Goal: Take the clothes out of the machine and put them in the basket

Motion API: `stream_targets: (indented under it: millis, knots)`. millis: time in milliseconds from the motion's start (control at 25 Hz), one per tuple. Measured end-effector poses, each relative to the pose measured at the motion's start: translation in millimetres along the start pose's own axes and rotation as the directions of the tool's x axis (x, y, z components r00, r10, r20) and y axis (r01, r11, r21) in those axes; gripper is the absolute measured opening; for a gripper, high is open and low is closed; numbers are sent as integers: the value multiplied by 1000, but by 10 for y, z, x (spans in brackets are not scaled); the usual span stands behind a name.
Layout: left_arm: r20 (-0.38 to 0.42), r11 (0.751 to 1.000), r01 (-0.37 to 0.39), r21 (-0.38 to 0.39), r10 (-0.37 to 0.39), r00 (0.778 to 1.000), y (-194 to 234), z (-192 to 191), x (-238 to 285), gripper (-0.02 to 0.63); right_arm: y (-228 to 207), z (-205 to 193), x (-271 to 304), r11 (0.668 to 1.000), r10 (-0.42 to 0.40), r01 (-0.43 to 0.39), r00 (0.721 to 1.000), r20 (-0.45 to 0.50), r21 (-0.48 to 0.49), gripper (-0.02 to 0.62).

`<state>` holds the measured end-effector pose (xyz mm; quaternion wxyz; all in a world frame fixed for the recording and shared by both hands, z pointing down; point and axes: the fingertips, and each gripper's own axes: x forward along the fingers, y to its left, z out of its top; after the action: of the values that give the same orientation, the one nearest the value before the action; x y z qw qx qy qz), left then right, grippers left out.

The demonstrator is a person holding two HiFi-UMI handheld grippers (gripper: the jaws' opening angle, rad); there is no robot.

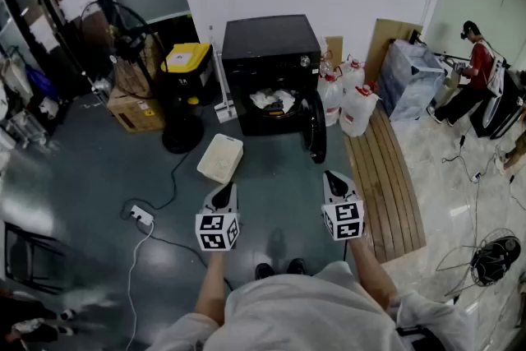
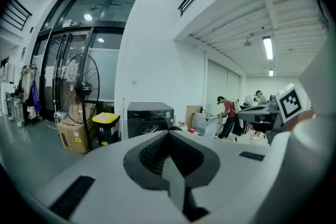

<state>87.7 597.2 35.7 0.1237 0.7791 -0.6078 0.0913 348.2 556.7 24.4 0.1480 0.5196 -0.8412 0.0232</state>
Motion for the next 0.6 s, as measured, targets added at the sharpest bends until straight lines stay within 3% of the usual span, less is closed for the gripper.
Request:
stream_targets:
  millis: [600]
  knots:
    - [3,1000,-14,3,14,1000,-290,3,202,17,-265,-120,34,1000,30,-30,1000,7,1,23]
